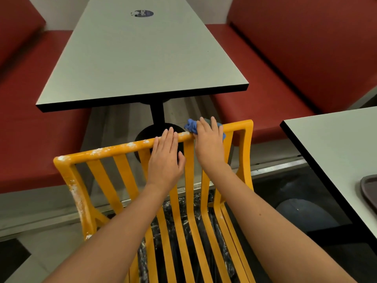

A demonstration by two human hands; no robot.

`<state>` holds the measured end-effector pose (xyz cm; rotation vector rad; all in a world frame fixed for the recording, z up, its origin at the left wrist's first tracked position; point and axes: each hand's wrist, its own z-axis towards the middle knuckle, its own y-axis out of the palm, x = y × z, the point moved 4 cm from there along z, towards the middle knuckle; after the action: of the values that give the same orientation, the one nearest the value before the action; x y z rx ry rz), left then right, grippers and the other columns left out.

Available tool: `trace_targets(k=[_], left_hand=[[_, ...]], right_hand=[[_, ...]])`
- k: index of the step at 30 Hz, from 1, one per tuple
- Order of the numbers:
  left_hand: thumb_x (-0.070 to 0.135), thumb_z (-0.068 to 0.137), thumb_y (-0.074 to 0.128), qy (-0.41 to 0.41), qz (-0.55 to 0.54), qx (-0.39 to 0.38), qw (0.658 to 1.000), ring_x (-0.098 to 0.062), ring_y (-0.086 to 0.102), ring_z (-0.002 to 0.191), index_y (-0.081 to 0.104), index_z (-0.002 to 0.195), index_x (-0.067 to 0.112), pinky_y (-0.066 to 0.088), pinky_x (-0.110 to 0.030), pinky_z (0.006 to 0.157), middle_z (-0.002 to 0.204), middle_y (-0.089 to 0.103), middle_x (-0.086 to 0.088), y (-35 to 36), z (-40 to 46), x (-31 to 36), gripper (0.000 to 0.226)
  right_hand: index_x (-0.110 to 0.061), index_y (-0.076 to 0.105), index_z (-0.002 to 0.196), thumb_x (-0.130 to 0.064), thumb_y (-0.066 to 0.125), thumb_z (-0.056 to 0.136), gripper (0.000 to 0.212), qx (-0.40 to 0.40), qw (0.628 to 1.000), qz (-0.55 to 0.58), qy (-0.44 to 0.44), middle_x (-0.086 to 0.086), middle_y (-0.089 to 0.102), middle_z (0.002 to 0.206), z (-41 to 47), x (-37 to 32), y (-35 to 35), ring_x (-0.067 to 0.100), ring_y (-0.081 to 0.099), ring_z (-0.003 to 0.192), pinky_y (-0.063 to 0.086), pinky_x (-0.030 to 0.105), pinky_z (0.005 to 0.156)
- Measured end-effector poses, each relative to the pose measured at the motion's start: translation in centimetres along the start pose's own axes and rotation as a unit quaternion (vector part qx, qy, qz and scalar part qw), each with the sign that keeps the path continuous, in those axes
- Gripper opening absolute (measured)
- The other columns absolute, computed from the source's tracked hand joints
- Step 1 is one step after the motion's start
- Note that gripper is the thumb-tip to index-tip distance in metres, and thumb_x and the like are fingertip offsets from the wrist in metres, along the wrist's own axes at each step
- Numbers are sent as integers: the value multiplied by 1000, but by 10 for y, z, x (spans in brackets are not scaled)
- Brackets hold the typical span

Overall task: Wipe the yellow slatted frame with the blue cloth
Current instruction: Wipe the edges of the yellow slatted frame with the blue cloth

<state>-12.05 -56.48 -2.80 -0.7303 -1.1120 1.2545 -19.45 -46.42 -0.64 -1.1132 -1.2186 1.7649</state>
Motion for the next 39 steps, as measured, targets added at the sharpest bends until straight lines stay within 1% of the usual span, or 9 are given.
trace_targets(k=[3, 8, 14, 21, 23, 25, 27, 33, 39], left_hand=[[30, 91, 24, 9, -2, -6, 1000, -23, 26, 139, 36, 140, 4, 14, -38, 115, 148, 34, -13, -2, 1, 0, 57], [21, 95, 38, 1, -20, -4, 1000, -22, 21, 141, 32, 142, 6, 10, -37, 115, 150, 29, -10, -3, 0, 0, 51], [19, 94, 42, -6, -22, -8, 1000, -21, 17, 142, 29, 143, 6, 7, -36, 116, 152, 27, -10, -2, 0, 1, 53], [17, 93, 44, 1, -43, -10, 999, -20, 19, 142, 30, 143, 7, 9, -35, 116, 151, 28, -9, -6, 1, -1, 53], [17, 93, 44, -1, -50, -8, 999, -20, 19, 142, 30, 143, 7, 8, -35, 116, 151, 28, -9, -5, 0, -1, 53], [16, 92, 45, 1, -55, -7, 998, -21, 20, 141, 32, 143, 6, 10, -36, 116, 151, 29, -10, -4, 0, -2, 53], [16, 91, 47, 6, -54, -8, 998, -22, 23, 141, 33, 142, 5, 12, -38, 115, 150, 31, -11, -4, 1, -3, 53], [17, 91, 49, 13, -48, -11, 999, -22, 23, 141, 33, 142, 6, 15, -39, 115, 150, 31, -11, -4, -1, -4, 55], [21, 89, 41, 8, -25, -5, 1000, -24, 27, 139, 35, 141, 5, 14, -40, 114, 148, 35, -12, -2, 0, -2, 55]], right_hand=[[-9, 36, 141, -12, 40, 98, 43, -12, 1000, -9, -15, 7, 34, 151, 7, 10, -8, 30, 17, 144, 11, 44, 116], [-6, 49, 127, -17, 39, 99, 32, -50, 996, -5, 74, 11, 50, 135, 21, 14, -12, 31, 27, 137, 15, 45, 113], [-8, 49, 126, -18, 40, 99, 31, -59, 998, -2, 0, 9, 52, 133, 17, -12, -3, 29, 30, 135, 17, 42, 113], [-10, 45, 126, -20, 54, 93, 36, 16, 996, 90, 22, 14, 61, 108, 20, 17, -22, 31, 54, 103, 39, 40, 91], [-9, 47, 123, -20, 58, 90, 36, 6, 997, 76, -15, 14, 59, 118, 14, 17, -20, 34, 50, 115, 38, 42, 96], [-11, 45, 129, -23, 63, 87, 47, -41, 996, 58, -58, 12, 43, 143, 6, 21, -16, 36, 29, 137, 26, 47, 110], [-12, 40, 136, -18, 69, 82, 61, -61, 993, 28, -96, 8, 29, 153, -1, 28, -13, 35, 14, 144, 19, 50, 116], [-8, 40, 140, 9, 60, 79, 66, -16, 990, -58, -131, 12, 32, 151, -2, 28, -8, 40, 24, 140, 26, 54, 111], [-12, 24, 147, 6, 45, 92, 61, -75, 988, -11, -132, 6, 21, 157, 4, 35, -17, 28, 6, 146, 10, 45, 118]])
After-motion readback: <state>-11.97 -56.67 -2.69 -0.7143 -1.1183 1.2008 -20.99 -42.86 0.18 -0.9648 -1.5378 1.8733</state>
